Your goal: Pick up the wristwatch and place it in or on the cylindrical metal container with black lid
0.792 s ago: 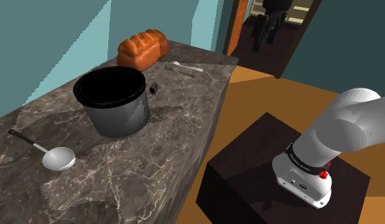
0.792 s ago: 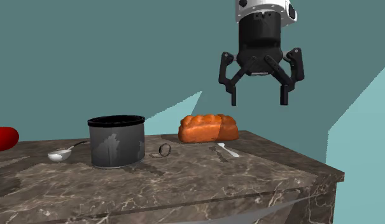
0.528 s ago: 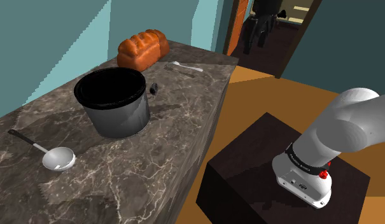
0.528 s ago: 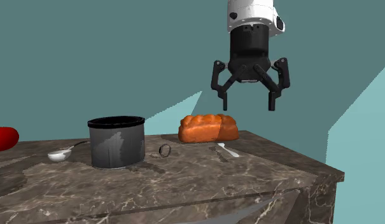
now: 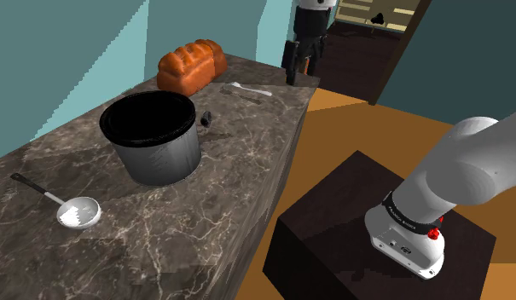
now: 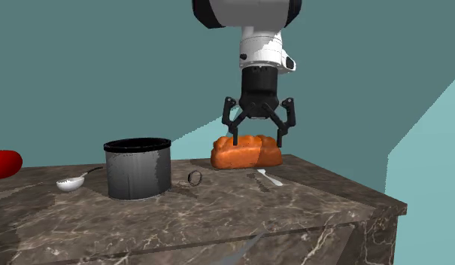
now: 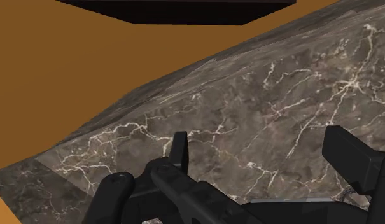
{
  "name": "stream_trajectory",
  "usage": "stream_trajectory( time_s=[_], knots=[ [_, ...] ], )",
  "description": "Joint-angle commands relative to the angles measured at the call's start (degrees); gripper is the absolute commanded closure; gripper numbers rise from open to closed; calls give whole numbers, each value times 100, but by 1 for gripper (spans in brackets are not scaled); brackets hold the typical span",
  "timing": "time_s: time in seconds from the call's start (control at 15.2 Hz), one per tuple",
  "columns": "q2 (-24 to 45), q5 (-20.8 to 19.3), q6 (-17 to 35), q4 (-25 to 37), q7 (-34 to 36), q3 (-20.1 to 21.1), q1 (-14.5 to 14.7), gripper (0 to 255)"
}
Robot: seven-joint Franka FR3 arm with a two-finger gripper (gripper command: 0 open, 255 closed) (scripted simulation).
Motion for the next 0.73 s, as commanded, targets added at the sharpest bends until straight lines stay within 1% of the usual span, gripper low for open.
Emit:
stream_trajectory(
  time_s=[0.0,0.33,0.66],
  knots=[
    [387,69,217,176,119,126,60,0],
    [1350,140,650,715,387,395,192,0],
    [2354,96,961,1418,671,626,337,0]
  ],
)
